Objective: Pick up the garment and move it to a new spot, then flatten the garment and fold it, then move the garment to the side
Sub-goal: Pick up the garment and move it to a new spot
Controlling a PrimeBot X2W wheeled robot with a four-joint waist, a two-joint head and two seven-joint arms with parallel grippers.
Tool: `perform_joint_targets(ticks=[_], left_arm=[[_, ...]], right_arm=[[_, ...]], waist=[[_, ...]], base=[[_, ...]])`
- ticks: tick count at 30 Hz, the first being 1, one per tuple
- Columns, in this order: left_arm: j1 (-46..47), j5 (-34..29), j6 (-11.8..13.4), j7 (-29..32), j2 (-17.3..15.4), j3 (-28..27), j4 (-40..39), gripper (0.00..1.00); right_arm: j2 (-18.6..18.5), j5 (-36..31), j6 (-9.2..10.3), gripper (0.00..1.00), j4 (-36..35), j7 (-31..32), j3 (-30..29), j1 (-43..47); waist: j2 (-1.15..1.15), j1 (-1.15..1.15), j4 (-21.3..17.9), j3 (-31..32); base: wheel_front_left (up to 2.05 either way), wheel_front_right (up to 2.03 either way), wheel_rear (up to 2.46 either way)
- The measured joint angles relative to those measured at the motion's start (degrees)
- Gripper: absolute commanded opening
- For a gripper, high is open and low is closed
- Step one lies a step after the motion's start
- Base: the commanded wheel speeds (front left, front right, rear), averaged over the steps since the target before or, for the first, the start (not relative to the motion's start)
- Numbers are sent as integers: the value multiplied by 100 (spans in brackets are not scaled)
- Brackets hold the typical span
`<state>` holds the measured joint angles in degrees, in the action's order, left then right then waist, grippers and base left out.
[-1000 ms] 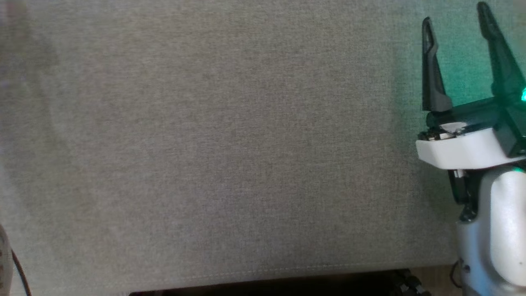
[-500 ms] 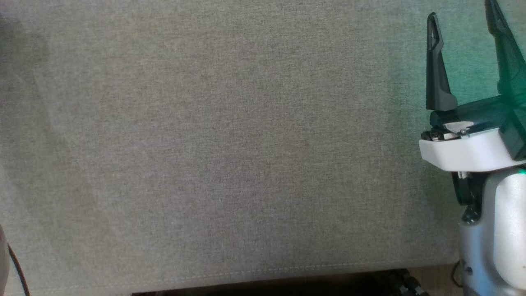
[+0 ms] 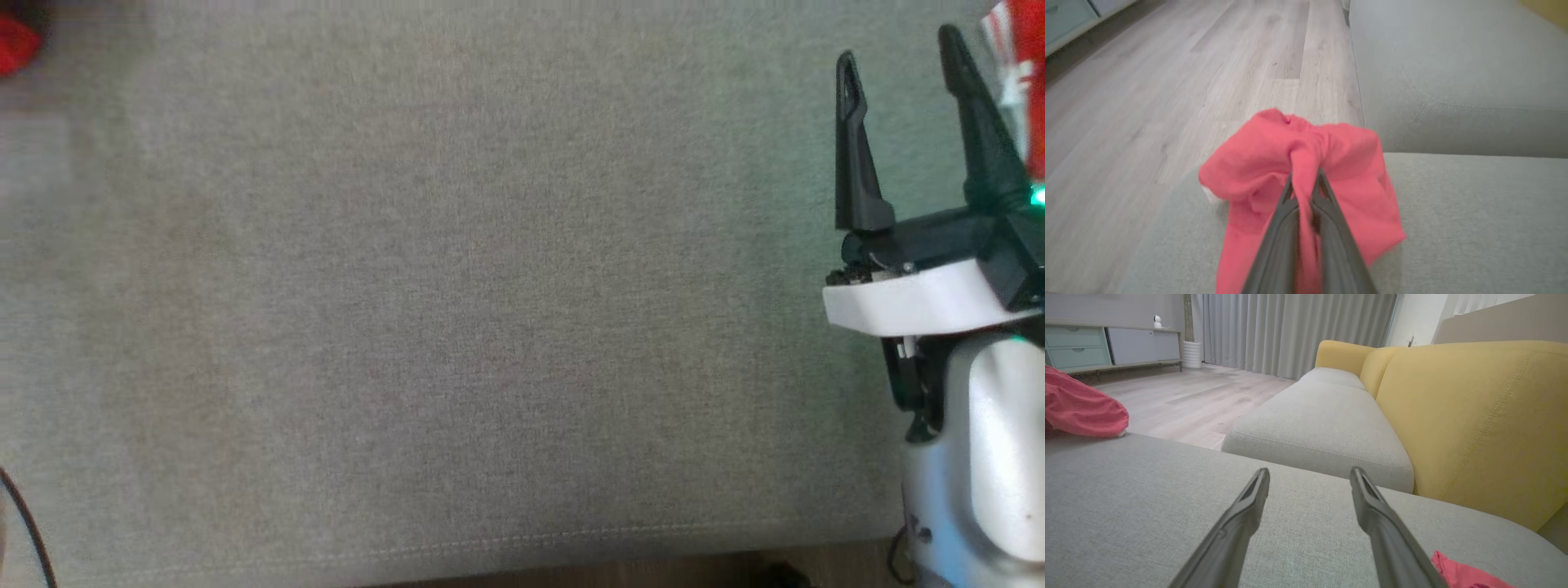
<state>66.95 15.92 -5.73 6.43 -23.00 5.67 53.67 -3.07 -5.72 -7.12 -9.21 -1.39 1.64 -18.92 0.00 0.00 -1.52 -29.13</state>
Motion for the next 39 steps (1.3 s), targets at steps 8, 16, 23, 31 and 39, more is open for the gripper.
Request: perform_joint_targets(ticks=[8,16,23,31,39], left_arm=[[-13,16,-141,-100,234,646,-357,0],[-817,1053,-163,142,736,2241,-1645,0],[-1629,2136,-181,264,876,3201,-3051,0],[-2822,2524,-182,-54,1126,3799,-3193,0],[-3292,2383,158,-987,1306,3789,-1667,0]], right_arm=[[9,302,1,100,600,-226,-181,392],[21,666,1,100,1123,-366,-326,1055],[31,953,1,100,1339,-474,-363,1347],[33,1129,1,100,1471,-593,-374,1369],[35,1188,1,100,1589,-719,-279,1348]], waist=[[0,-1,-45,864],[0,-2,-152,1854],[0,-2,-326,2469],[0,1,-566,2456],[0,2,-733,2158]], base=[[0,0,0],[0,0,0],[0,0,0],[0,0,0],[0,0,0]])
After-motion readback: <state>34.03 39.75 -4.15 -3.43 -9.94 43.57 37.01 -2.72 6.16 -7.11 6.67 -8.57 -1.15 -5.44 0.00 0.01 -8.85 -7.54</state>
